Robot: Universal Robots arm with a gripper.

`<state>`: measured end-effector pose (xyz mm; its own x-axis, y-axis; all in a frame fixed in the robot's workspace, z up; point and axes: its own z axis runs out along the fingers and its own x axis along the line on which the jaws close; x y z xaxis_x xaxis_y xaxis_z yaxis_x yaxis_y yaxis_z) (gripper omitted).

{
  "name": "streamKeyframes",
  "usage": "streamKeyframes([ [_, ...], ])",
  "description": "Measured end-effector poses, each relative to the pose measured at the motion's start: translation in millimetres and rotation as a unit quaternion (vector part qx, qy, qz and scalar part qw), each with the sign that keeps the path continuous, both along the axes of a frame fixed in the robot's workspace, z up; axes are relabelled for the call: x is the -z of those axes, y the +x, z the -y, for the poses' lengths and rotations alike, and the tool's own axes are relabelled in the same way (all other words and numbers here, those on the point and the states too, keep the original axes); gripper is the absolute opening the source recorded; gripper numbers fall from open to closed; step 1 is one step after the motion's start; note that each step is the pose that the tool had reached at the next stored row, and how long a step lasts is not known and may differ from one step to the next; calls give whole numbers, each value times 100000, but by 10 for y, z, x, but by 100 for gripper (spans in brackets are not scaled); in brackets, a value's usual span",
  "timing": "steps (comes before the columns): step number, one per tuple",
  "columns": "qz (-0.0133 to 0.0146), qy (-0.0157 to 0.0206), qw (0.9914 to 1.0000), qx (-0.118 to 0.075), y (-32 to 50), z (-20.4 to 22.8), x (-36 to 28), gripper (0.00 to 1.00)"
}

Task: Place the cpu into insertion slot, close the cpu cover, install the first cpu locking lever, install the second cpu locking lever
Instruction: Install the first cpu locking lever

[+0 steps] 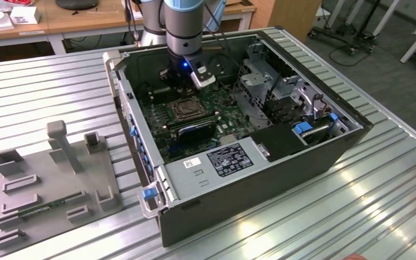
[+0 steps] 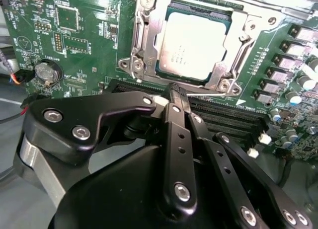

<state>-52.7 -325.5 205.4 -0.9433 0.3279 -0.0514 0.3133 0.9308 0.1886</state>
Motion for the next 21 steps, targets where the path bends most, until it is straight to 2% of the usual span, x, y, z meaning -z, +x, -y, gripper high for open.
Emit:
streamKeyframes([
  [7, -4, -9, 100000, 8, 0, -8, -41, 10],
  [15, -7, -8, 100000, 70, 0, -61, -47, 10],
  [21, -2, -4, 100000, 282, 0, -56, -40, 10],
])
